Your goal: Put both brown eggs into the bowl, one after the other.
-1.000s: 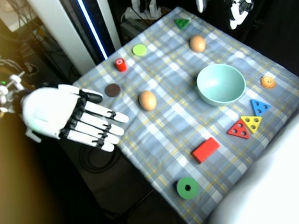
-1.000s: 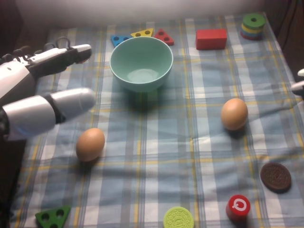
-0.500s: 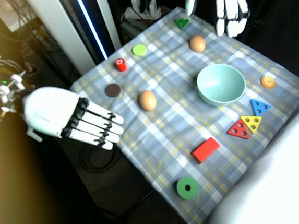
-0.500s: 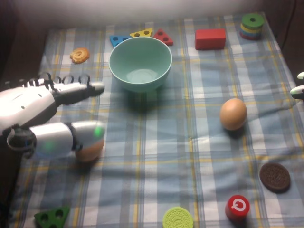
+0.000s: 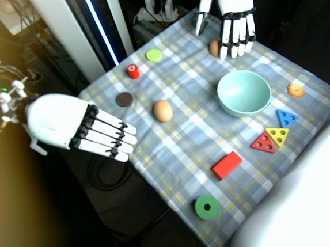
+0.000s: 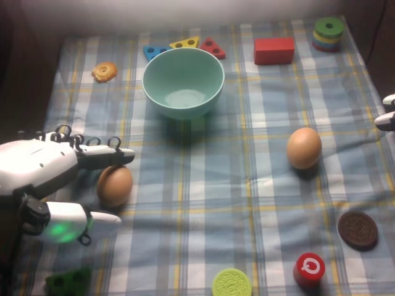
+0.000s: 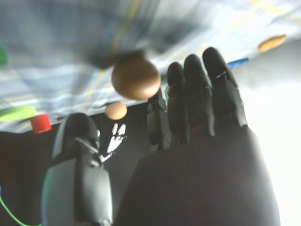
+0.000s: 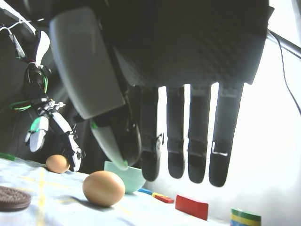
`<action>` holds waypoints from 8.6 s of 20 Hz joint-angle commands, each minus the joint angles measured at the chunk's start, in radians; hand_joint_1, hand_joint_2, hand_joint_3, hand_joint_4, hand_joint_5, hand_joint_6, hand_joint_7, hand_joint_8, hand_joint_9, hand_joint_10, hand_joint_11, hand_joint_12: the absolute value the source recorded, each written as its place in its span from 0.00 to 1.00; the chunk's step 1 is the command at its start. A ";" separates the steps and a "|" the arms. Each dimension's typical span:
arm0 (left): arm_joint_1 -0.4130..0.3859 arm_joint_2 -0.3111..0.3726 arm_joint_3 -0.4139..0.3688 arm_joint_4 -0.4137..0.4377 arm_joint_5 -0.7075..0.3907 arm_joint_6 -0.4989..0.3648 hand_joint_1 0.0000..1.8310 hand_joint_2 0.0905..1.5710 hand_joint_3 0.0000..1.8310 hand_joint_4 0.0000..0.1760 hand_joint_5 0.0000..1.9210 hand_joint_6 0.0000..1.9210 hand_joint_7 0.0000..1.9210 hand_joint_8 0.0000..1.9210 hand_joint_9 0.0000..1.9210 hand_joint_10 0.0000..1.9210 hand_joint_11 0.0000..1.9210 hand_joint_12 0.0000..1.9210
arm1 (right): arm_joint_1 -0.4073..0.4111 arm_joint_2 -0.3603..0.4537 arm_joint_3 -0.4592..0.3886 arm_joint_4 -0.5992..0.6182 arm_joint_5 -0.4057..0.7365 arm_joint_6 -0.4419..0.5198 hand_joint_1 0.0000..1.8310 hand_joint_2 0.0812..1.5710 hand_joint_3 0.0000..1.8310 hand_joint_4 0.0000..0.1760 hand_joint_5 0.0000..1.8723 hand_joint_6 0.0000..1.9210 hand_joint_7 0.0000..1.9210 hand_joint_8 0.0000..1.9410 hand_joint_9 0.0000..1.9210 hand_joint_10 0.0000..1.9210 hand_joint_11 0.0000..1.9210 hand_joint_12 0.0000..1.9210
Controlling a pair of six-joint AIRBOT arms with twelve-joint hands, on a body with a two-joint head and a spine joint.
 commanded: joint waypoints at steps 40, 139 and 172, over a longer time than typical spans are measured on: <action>-0.056 -0.076 0.054 -0.031 -0.080 0.001 0.55 0.62 0.00 0.48 0.37 0.01 0.46 0.01 0.37 0.02 0.00 0.45 | 0.000 0.026 -0.012 0.017 0.150 0.011 0.38 0.90 0.00 0.19 0.32 0.01 0.27 0.00 0.23 0.00 0.14 0.22; -0.021 -0.026 0.038 0.068 -0.708 -0.620 0.50 0.55 0.00 0.79 0.20 0.00 0.19 0.00 0.20 0.00 0.00 0.28 | 0.441 -0.184 0.186 -0.529 -0.307 0.156 0.46 0.65 0.00 0.81 0.15 0.00 0.15 0.00 0.19 0.00 0.07 0.40; 0.026 -0.032 0.062 0.065 -0.734 -0.765 0.46 0.56 0.00 0.71 0.21 0.00 0.23 0.00 0.21 0.00 0.00 0.41 | 0.493 -0.221 0.236 -0.637 -0.354 0.267 0.69 0.69 0.00 0.00 0.55 0.34 0.54 0.59 0.67 0.34 0.56 0.70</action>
